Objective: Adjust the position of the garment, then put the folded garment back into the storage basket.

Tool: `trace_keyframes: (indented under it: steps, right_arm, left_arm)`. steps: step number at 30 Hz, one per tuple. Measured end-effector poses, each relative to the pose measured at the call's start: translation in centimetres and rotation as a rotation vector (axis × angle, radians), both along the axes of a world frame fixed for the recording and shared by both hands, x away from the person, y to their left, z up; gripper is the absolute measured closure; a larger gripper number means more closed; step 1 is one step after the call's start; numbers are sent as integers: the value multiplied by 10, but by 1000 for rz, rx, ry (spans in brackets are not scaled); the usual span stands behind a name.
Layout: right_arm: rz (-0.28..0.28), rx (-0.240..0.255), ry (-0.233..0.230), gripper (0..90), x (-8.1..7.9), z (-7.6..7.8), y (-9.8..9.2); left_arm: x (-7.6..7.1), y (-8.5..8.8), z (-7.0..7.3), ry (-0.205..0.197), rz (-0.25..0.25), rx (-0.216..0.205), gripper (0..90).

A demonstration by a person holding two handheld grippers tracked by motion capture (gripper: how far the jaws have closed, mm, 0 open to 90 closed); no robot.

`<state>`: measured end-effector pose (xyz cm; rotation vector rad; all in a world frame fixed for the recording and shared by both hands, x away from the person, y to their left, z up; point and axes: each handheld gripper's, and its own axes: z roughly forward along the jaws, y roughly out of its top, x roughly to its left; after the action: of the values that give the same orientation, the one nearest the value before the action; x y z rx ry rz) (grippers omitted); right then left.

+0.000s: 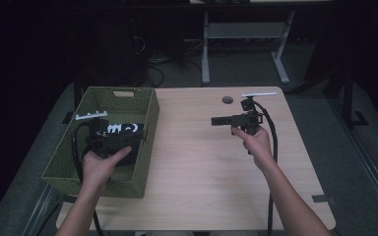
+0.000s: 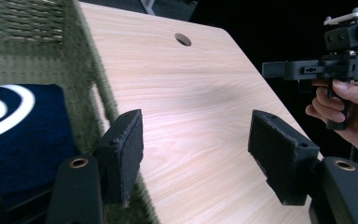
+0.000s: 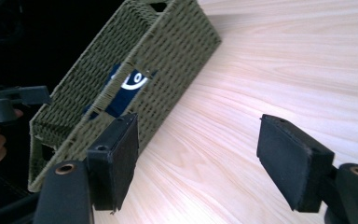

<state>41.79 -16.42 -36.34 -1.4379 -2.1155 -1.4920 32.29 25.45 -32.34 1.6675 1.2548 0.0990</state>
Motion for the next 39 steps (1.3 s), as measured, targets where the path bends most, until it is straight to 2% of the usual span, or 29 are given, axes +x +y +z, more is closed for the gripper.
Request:
trace_keyframes:
  steps: [10,19,28,39]
  right_arm:
    - [-56,10,22,287,-12,-13,-38]
    - [-75,12,40,285,-20,-24,-56]
    - [-103,16,57,285,-31,-36,-78]
    - [-120,28,67,285,-41,-44,-98]
  left_arm:
    - [4,-27,-5,-3,-48,-1,343]
    - [7,-53,-15,7,-90,-21,337]
    - [9,-73,-22,19,-128,-15,322]
    - [11,-95,-42,43,-153,-15,309]
